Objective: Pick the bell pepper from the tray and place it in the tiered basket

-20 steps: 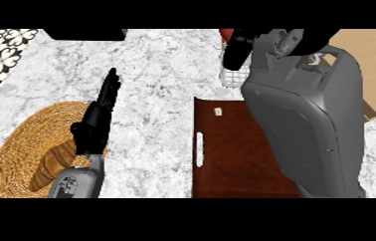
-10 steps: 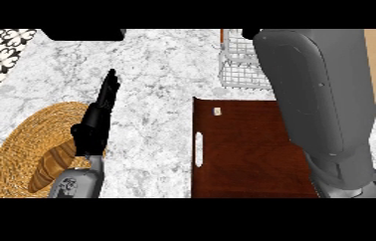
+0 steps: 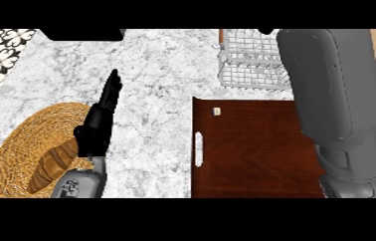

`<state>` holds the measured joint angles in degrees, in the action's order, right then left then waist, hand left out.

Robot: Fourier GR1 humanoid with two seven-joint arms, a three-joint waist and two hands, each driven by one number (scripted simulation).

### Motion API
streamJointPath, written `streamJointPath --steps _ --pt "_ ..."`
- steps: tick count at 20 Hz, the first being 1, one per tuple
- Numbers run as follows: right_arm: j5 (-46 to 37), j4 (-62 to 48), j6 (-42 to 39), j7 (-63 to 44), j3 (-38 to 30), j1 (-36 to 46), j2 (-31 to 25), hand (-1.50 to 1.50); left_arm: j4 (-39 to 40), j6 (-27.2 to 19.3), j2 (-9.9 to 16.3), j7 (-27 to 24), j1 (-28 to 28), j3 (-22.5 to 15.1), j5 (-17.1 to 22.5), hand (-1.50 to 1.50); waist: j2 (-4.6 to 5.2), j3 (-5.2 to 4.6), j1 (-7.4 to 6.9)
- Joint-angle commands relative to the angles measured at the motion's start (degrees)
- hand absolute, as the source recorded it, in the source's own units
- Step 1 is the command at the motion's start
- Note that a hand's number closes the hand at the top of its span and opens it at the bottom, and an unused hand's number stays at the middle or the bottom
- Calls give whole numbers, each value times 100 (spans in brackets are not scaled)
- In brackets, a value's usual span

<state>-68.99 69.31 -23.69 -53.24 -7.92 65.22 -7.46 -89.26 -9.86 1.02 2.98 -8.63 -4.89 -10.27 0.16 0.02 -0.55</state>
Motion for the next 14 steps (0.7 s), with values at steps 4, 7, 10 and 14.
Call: streamJointPath --steps 4,7,10,14 --pt "579 -401 1030 230 -893 -86 -27 -150 -15 30 -47 -112 137 -20 49 0 3 -1 -3" --pt "690 -48 1452 113 -964 -115 178 -150 64 26 17 -258 192 37 18 0 -10 -2 16" --pt "823 411 2076 268 -1239 -193 83 -150 82 -175 -97 -172 197 -158 -21 0 -12 1 46" --pt "690 1253 1925 -478 -1381 -334 -111 -150 191 -86 7 -126 -10 187 60 0 -41 -3 146"
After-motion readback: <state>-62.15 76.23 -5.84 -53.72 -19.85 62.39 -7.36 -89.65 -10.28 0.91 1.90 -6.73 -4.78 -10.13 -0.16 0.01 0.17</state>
